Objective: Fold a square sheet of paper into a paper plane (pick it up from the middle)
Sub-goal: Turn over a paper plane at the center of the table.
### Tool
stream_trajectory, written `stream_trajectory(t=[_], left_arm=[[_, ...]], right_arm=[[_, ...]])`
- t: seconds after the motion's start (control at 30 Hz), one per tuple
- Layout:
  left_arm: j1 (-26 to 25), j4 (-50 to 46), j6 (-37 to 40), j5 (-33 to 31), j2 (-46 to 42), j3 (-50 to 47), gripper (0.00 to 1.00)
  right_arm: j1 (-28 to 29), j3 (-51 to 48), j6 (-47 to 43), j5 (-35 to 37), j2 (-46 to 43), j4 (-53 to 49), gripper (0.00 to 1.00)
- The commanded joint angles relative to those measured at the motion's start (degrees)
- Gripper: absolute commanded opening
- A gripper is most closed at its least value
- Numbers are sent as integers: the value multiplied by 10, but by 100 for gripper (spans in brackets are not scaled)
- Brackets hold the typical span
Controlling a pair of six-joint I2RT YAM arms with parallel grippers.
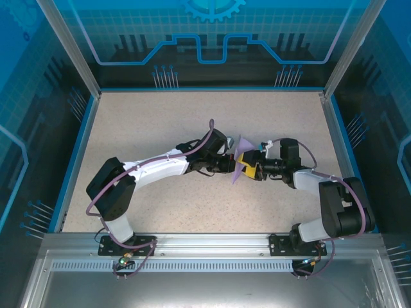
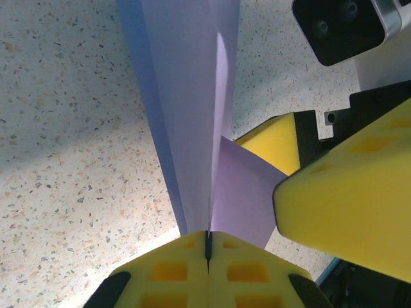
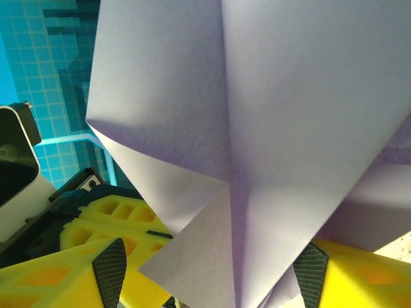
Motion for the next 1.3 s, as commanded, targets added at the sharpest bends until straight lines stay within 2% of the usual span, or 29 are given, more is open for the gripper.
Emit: stream_trajectory(t=[0.0,0.2,0.5,0.93,1.27], left_arm=[[6,13,-10,17,-10,-12,0],[7,17,-13,19,-7,-13,0],[8,16,-15,18,-10,-13,0],[10,24,-22,23,-8,-16,0],[14,31,-27,22,-12,-27,1]], right_arm=[[12,3,-22,-3,4,-17,70],[20,6,-16,0,10,-8,64],[25,14,-45,19,19,-37,49],[37,23,-40,29,38,-15,27],[41,25,-31,28,48,4,19]])
